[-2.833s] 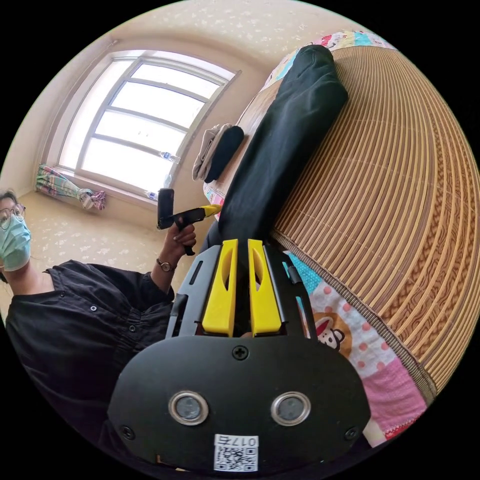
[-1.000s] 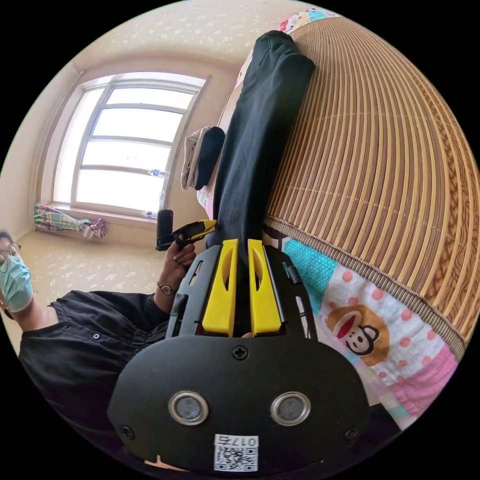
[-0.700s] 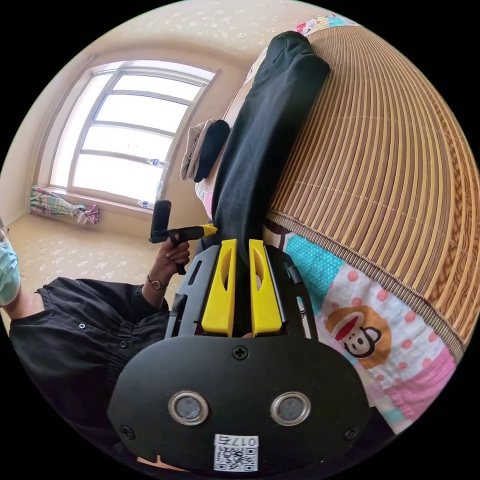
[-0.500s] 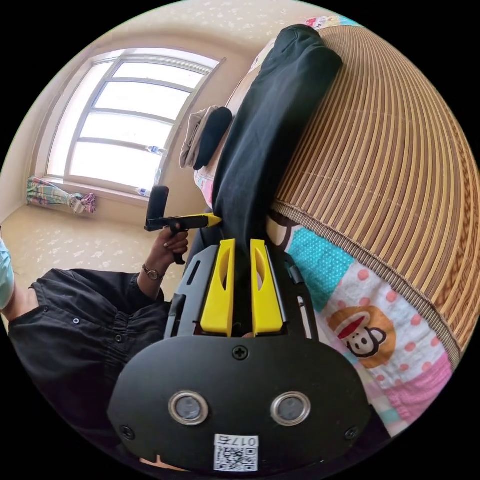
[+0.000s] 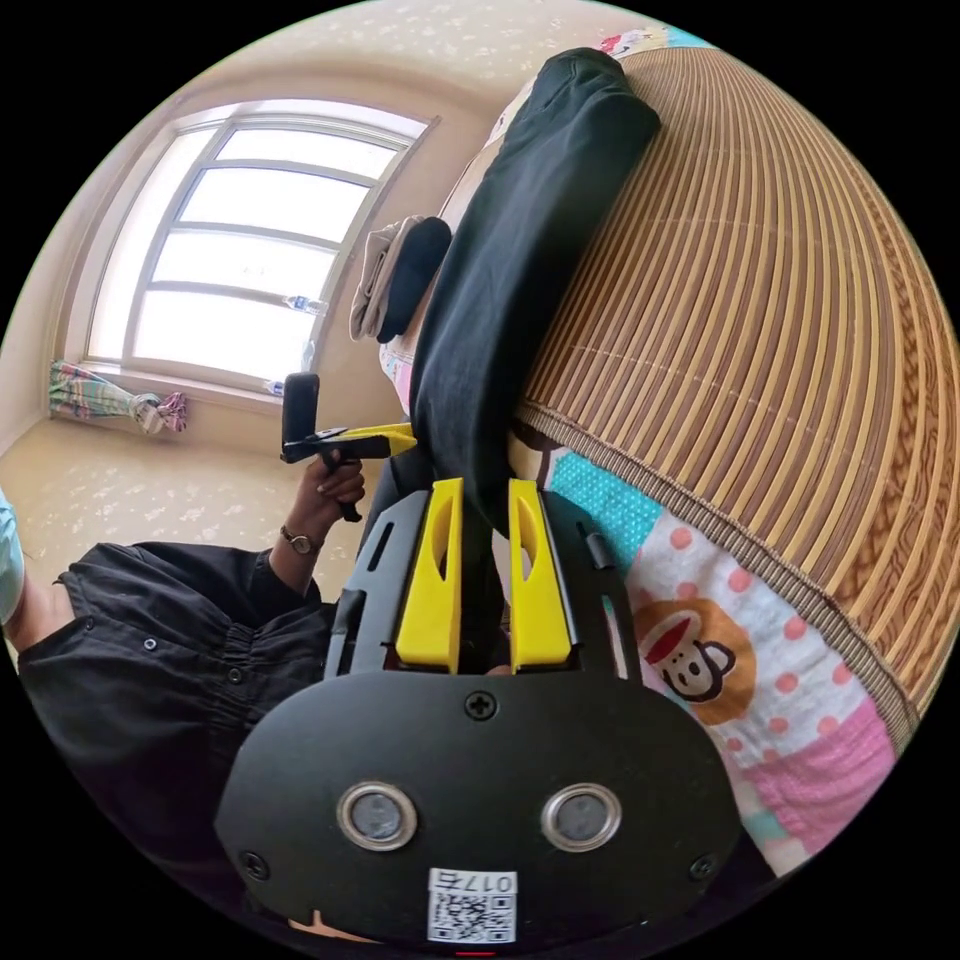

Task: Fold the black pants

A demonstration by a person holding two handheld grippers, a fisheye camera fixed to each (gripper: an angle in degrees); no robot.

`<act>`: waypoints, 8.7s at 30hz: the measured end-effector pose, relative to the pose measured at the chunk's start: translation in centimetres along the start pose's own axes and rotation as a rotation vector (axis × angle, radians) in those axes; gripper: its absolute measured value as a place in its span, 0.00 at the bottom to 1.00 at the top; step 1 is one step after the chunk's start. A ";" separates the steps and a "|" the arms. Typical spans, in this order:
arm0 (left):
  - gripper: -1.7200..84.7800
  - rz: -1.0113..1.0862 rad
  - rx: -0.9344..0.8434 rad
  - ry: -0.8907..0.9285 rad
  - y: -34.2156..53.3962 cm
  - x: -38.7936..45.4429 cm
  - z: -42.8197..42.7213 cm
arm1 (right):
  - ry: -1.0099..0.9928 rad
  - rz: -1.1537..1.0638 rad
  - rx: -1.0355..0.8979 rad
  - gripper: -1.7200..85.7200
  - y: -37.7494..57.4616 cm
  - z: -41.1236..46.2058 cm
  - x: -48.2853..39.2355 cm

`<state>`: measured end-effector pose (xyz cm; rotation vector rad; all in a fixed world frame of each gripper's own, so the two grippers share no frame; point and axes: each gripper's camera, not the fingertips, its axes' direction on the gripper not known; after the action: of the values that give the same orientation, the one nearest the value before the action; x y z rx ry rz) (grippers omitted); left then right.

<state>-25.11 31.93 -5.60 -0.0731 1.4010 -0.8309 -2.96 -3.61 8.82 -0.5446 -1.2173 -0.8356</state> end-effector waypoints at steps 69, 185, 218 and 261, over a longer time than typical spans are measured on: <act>0.08 0.405 0.297 0.380 1.7 11.6 1.2 | -0.348 -0.282 0.202 0.04 10.7 1.7 -12.7; 0.27 0.030 0.259 0.234 -9.1 9.5 12.7 | -0.058 -0.043 0.268 0.26 7.5 -12.4 5.0; 0.21 0.121 0.424 -0.295 -14.0 2.8 -40.0 | -0.346 -0.229 0.320 0.17 -23.5 20.7 -15.0; 0.01 0.367 0.593 -0.785 10.2 34.6 -4.0 | 1.333 0.235 1.231 0.06 31.0 2.4 -14.5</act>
<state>-25.87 21.94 -40.48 0.2823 0.3820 -0.7558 18.70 20.50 -2.34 0.7992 -0.2100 -0.0145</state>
